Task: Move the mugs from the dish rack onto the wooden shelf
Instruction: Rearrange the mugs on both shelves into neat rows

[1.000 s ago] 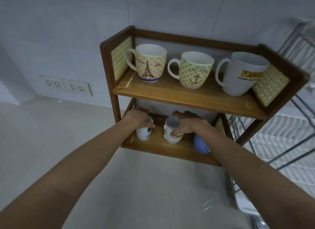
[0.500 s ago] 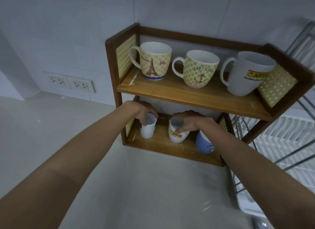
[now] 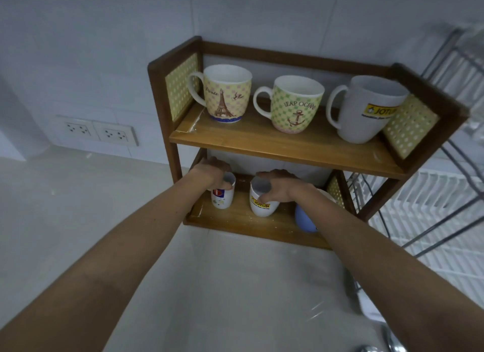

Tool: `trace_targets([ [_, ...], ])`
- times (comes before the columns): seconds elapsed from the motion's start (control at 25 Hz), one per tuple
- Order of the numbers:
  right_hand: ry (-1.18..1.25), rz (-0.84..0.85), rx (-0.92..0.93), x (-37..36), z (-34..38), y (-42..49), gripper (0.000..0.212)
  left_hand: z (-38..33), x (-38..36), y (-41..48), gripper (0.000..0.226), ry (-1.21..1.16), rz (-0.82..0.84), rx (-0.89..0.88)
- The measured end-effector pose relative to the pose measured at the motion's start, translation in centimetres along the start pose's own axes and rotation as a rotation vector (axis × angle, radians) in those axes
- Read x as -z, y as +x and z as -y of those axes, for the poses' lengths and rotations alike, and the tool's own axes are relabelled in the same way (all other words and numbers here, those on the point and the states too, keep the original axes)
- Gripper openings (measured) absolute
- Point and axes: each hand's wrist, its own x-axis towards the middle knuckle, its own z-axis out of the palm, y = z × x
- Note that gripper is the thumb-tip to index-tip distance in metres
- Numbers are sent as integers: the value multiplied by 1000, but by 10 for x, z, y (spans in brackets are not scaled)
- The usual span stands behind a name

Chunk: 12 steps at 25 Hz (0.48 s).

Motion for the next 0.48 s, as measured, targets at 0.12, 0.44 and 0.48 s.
trace_targets([
  [0.12,53,-25,31,-4,5,5,82,3,2,0,56,-14,-13,34],
  [0.44,52,74,-147,24,-28,-6,87,-8,4,-2,82,-44,-33,-124],
  [0.48,-36,89,-231,30,-39,-10,86,-17,4,-1,85,-105,-27,-218],
])
